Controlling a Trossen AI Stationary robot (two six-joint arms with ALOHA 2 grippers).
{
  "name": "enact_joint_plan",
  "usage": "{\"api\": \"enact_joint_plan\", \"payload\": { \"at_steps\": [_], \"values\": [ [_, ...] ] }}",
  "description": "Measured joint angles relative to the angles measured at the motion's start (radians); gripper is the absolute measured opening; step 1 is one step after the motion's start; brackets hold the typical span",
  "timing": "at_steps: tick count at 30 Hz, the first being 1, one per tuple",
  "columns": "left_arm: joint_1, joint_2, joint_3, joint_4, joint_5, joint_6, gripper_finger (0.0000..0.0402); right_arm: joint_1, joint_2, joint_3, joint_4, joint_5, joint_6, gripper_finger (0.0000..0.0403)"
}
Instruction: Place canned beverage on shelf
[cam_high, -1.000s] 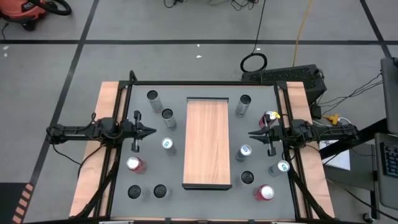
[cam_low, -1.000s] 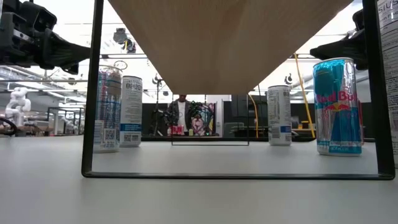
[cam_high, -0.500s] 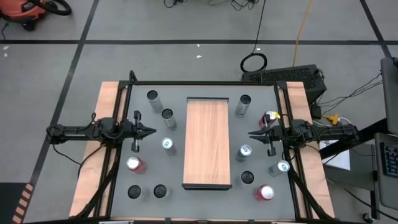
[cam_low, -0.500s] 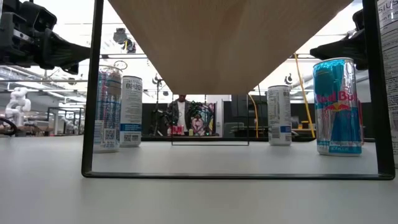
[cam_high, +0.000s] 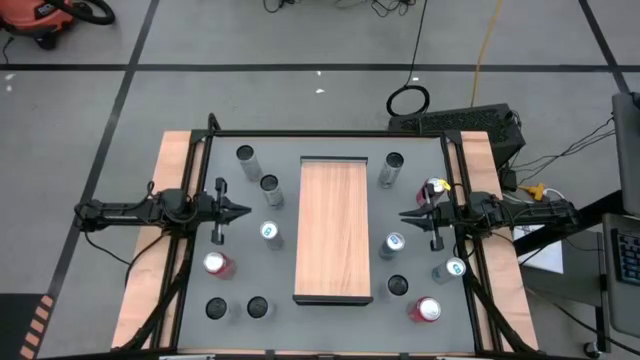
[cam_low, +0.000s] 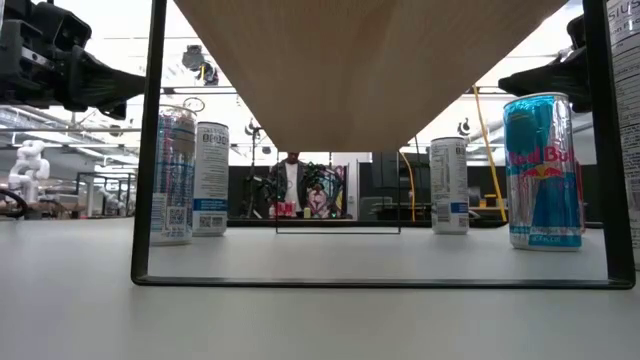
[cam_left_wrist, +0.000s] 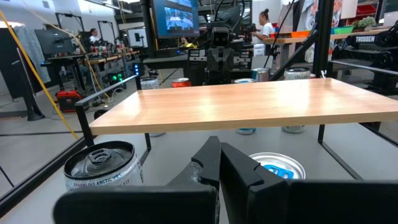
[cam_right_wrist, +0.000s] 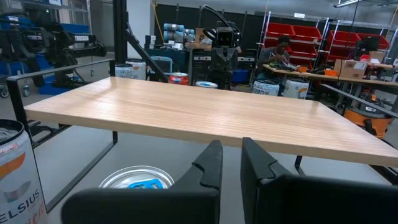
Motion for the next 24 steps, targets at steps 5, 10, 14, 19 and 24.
{"api": "enact_joint_plan", "payload": {
  "at_steps": [5, 10, 14, 19, 24],
  "values": [
    [0.0, 0.0, 0.0, 0.0, 0.0, 0.0, 0.0013, 0.0, 0.0, 0.0, 0.0, 0.0, 0.0, 0.0],
    [0.0, 0.0, 0.0, 0.0, 0.0, 0.0, 0.0013, 0.0, 0.0, 0.0, 0.0, 0.0, -0.027, 0.0],
    [0.0, 0.0, 0.0, 0.0, 0.0, 0.0, 0.0013, 0.0, 0.0, 0.0, 0.0, 0.0, -0.026, 0.0],
    [0.0, 0.0, 0.0, 0.0, 0.0, 0.0, 0.0013, 0.0, 0.0, 0.0, 0.0, 0.0, -0.026, 0.0],
    [0.0, 0.0, 0.0, 0.0, 0.0, 0.0, 0.0013, 0.0, 0.0, 0.0, 0.0, 0.0, -0.026, 0.0]
  ]
}}
